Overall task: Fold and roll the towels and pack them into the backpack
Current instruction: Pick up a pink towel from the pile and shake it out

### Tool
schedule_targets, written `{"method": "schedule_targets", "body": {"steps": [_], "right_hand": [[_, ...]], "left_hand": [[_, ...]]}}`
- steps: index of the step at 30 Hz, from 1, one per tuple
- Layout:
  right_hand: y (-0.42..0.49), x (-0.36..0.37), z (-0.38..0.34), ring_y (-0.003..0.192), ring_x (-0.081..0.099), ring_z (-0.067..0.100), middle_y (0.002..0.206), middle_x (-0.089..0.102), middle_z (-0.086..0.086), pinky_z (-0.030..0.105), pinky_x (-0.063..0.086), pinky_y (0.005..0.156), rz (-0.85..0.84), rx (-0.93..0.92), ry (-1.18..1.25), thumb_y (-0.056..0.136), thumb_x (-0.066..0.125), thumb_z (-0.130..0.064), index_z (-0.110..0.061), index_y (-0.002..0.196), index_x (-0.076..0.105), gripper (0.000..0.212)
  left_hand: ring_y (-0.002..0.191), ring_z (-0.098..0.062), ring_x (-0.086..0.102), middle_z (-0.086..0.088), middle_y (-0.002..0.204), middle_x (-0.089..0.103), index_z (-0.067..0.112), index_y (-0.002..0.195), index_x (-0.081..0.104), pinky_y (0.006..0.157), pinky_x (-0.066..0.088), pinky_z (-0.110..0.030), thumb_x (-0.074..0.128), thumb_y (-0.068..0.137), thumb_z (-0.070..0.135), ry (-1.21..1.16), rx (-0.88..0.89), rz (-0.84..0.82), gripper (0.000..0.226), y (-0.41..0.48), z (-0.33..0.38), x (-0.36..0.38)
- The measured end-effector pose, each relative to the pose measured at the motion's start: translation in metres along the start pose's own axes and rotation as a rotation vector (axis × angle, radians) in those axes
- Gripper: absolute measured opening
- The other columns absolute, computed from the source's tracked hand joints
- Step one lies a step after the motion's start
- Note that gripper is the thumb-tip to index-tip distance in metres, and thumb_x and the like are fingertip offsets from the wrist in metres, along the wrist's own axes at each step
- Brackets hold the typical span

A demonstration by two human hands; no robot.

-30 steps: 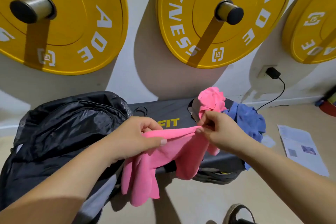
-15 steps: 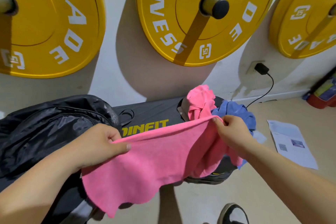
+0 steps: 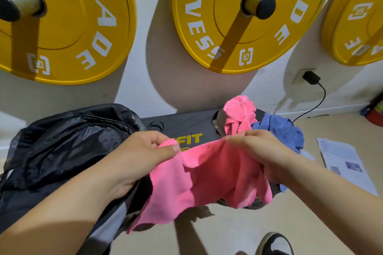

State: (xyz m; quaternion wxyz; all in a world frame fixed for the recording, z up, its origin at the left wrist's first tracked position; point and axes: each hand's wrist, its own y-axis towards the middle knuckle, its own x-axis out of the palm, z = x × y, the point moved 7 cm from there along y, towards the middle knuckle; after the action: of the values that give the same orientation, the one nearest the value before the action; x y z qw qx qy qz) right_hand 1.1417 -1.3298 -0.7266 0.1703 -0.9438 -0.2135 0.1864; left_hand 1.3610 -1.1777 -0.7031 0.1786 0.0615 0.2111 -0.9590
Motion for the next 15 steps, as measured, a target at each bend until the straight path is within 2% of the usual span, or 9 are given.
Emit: {"method": "schedule_targets", "body": {"steps": [1,3,6,8,10,12,15], "right_hand": [[-0.004,0.010,-0.005,0.074,0.070,0.022,0.083,0.078,0.012,0.040,0.060,0.078,-0.040,-0.017,0.012,0.084,0.078,-0.026,-0.008,0.080,0.076,0.019],[-0.015,0.028,-0.014,0.071,0.066,0.020,0.080,0.075,0.014,0.036,0.056,0.072,-0.124,-0.070,0.021,0.089,0.074,-0.021,-0.007,0.077,0.075,0.019],[-0.029,0.044,-0.025,0.069,0.064,0.022,0.082,0.075,0.018,0.036,0.054,0.071,-0.195,-0.177,-0.057,0.093,0.070,-0.022,-0.003,0.078,0.071,0.025],[-0.034,0.047,-0.031,0.074,0.071,0.030,0.084,0.077,0.012,0.039,0.059,0.074,-0.169,-0.254,-0.146,0.093,0.071,-0.026,-0.010,0.082,0.075,0.020],[-0.038,0.050,-0.035,0.083,0.073,0.029,0.082,0.078,0.006,0.039,0.059,0.074,-0.148,-0.307,-0.162,0.092,0.073,-0.028,-0.014,0.085,0.078,0.016],[-0.041,0.051,-0.038,0.078,0.073,0.025,0.080,0.078,0.004,0.038,0.059,0.072,-0.138,-0.341,-0.166,0.091,0.074,-0.027,-0.016,0.083,0.078,0.014],[-0.041,0.051,-0.040,0.068,0.067,0.013,0.079,0.076,0.006,0.039,0.057,0.070,-0.132,-0.398,-0.201,0.094,0.069,-0.019,-0.016,0.082,0.076,0.014]], "left_hand": [[0.078,-0.022,0.066,-0.024,0.097,0.074,0.010,0.093,0.076,0.077,0.050,-0.037,0.073,0.090,0.015,-0.014,0.022,-0.007,0.006,-0.001,0.001,0.006],[0.084,-0.023,0.069,-0.020,0.098,0.076,0.012,0.097,0.078,0.086,0.052,-0.040,0.066,0.093,0.005,-0.061,0.047,-0.038,0.014,-0.003,0.004,0.018],[0.097,-0.023,0.074,-0.003,0.098,0.079,0.022,0.098,0.080,0.094,0.055,-0.040,0.064,0.094,0.005,-0.008,0.140,-0.065,0.024,-0.007,0.012,0.032],[0.097,-0.019,0.073,0.003,0.093,0.079,0.024,0.092,0.081,0.088,0.056,-0.034,0.070,0.093,0.015,0.054,0.244,-0.026,0.014,-0.008,0.020,0.035],[0.087,-0.016,0.073,0.004,0.084,0.078,0.022,0.085,0.081,0.080,0.056,-0.031,0.077,0.087,0.016,0.129,0.347,0.047,0.007,-0.006,0.026,0.034],[0.082,-0.012,0.073,0.004,0.082,0.077,0.023,0.085,0.081,0.076,0.057,-0.029,0.080,0.084,0.013,0.133,0.388,0.069,0.010,-0.004,0.027,0.035],[0.089,0.004,0.066,0.012,0.088,0.070,0.034,0.097,0.080,0.081,0.047,-0.015,0.072,0.091,0.014,0.212,0.445,0.015,0.023,-0.002,0.027,0.043]]}}
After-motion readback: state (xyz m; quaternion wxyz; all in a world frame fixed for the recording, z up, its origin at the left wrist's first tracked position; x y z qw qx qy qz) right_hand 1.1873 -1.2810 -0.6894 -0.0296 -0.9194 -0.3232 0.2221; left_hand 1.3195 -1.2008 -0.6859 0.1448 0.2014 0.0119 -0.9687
